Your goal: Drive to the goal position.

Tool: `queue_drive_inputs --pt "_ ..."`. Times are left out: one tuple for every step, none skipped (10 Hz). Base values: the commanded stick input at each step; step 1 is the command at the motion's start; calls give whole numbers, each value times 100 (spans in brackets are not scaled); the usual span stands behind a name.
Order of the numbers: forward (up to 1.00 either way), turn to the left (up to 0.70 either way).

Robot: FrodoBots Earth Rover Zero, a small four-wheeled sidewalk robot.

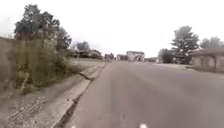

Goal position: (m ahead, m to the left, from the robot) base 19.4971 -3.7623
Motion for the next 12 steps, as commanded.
queue_drive_inputs --pt "100 -2" --pt "100 0" --pt "100 0" --pt "100 0" --pt "100 0" --pt "100 0" --pt "100 0" --pt "100 0" --pt "100 0" --pt "100 0" --pt "100 0" --pt "100 0"
